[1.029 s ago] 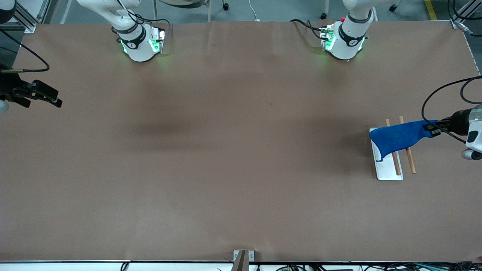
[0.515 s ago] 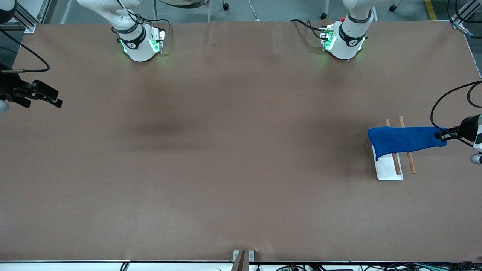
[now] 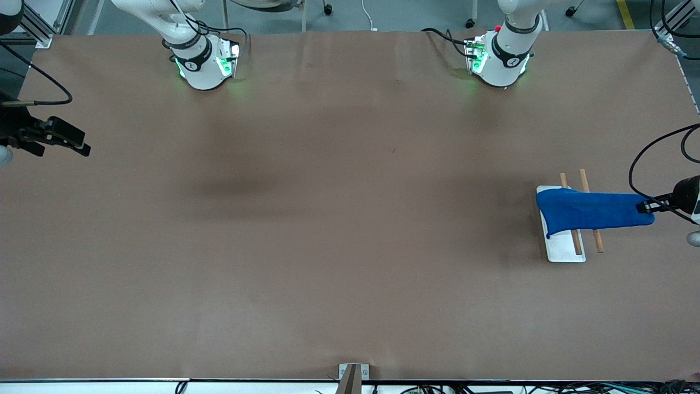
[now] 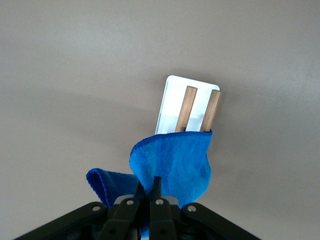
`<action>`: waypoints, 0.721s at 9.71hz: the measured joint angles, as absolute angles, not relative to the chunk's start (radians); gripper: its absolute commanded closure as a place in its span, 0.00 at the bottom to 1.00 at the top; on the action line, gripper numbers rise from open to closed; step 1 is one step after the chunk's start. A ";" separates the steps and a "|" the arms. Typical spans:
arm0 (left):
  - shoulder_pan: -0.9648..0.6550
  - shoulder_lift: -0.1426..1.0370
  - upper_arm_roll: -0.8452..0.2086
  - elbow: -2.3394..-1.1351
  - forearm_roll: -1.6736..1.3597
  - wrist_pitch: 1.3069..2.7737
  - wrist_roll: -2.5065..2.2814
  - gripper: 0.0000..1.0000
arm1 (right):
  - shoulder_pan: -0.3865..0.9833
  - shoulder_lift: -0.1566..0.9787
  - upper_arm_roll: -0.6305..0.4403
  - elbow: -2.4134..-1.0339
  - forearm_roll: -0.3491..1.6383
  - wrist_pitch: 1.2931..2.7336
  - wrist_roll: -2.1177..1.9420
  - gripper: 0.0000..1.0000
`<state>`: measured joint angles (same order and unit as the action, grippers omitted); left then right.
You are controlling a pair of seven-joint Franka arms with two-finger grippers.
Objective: Right arm passes towel to left arm to hang
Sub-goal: 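Lower the towel across the dowels and drape it with the left gripper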
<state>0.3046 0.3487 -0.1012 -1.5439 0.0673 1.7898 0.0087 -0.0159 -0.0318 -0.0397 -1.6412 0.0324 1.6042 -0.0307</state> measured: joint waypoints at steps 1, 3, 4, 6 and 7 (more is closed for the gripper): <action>0.304 0.349 -0.101 -1.537 0.067 1.790 0.016 0.98 | -0.016 -0.032 -0.040 -1.642 0.032 1.604 -0.031 0.00; 0.304 0.355 -0.101 -1.540 0.070 1.795 0.030 0.98 | -0.016 -0.032 -0.040 -1.642 0.032 1.604 -0.031 0.00; 0.304 0.369 -0.091 -1.542 0.073 1.810 0.061 0.98 | -0.016 -0.032 -0.040 -1.642 0.032 1.604 -0.031 0.00; 0.307 0.393 -0.047 -1.543 0.073 1.825 0.148 0.98 | -0.016 -0.032 -0.040 -1.643 0.032 1.604 -0.031 0.00; 0.308 0.395 -0.024 -1.542 0.073 1.825 0.186 0.98 | -0.016 -0.032 -0.040 -1.643 0.032 1.604 -0.031 0.00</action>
<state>0.3083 0.3950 -0.0241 -1.5425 0.0733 1.8247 0.1859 -0.0165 -0.0319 -0.0398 -1.6425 0.0324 1.6041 -0.0307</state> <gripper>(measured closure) 0.956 0.000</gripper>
